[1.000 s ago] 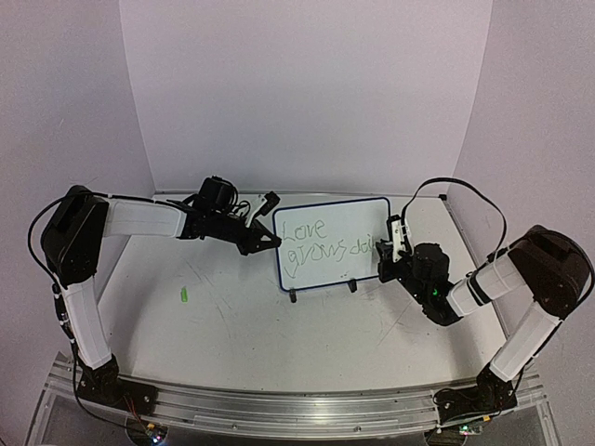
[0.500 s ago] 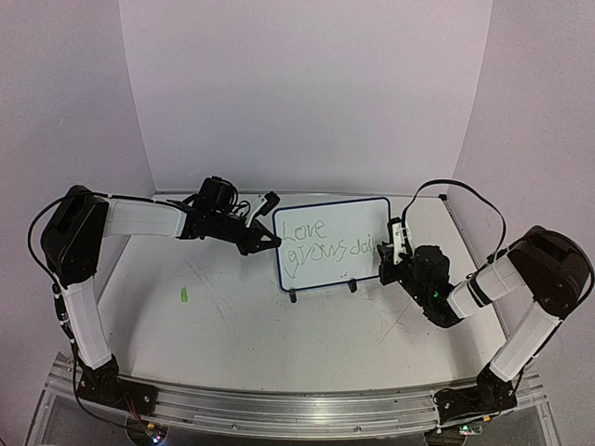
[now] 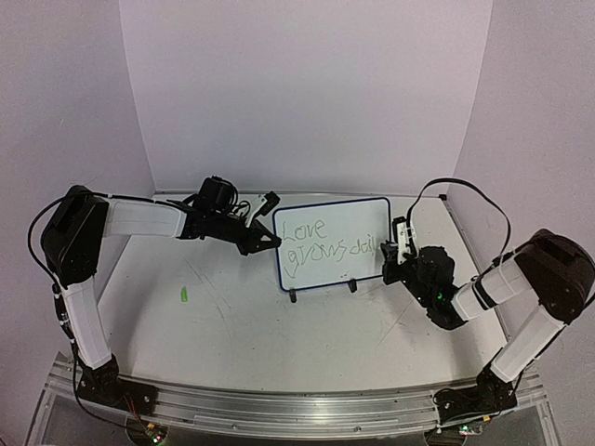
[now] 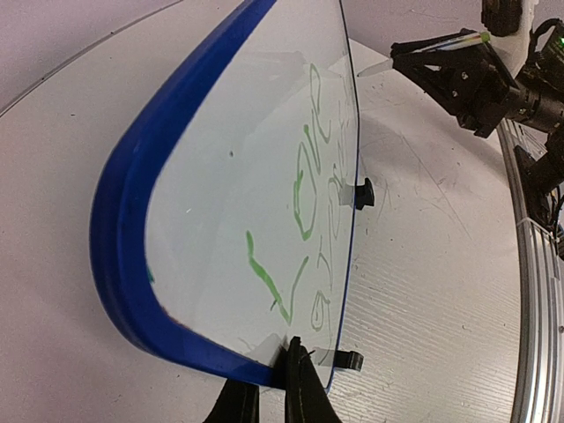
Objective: Write a sentence on the whiteboard
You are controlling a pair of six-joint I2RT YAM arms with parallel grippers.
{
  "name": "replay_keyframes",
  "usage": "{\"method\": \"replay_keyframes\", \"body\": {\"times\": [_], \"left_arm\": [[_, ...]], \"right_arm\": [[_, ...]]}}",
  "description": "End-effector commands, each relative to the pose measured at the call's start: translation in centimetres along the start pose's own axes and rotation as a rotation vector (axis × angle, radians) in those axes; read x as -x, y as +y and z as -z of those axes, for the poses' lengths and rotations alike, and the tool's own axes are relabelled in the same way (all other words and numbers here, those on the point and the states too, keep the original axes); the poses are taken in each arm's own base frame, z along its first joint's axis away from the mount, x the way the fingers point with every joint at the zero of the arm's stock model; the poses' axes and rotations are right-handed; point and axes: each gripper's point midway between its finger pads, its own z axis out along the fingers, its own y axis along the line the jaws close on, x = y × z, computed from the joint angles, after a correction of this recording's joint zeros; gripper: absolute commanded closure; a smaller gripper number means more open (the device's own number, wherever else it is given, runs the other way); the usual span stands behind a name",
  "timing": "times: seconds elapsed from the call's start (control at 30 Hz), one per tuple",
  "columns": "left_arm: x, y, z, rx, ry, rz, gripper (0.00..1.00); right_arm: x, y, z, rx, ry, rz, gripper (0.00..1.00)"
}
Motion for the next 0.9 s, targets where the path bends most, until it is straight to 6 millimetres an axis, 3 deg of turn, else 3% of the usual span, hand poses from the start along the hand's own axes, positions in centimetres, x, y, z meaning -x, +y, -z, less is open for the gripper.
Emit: {"method": "replay_keyframes", "body": {"times": [0.0, 0.33, 0.87], "left_arm": [[-9.0, 2.9, -0.3, 0.149, 0.288, 0.001, 1.00], [-8.9, 2.9, -0.3, 0.146, 0.287, 0.000, 1.00], [-8.9, 2.8, -0.2, 0.148, 0.287, -0.003, 1.00]], "right_arm": [[2.5, -0.4, 2.2, 0.009, -0.087, -0.050, 1.00], [3.1, -0.1, 0.4, 0.006, -0.091, -0.023, 1.00], [2.1, -0.2, -1.5, -0.010, -0.054, -0.008, 1.00]]}}
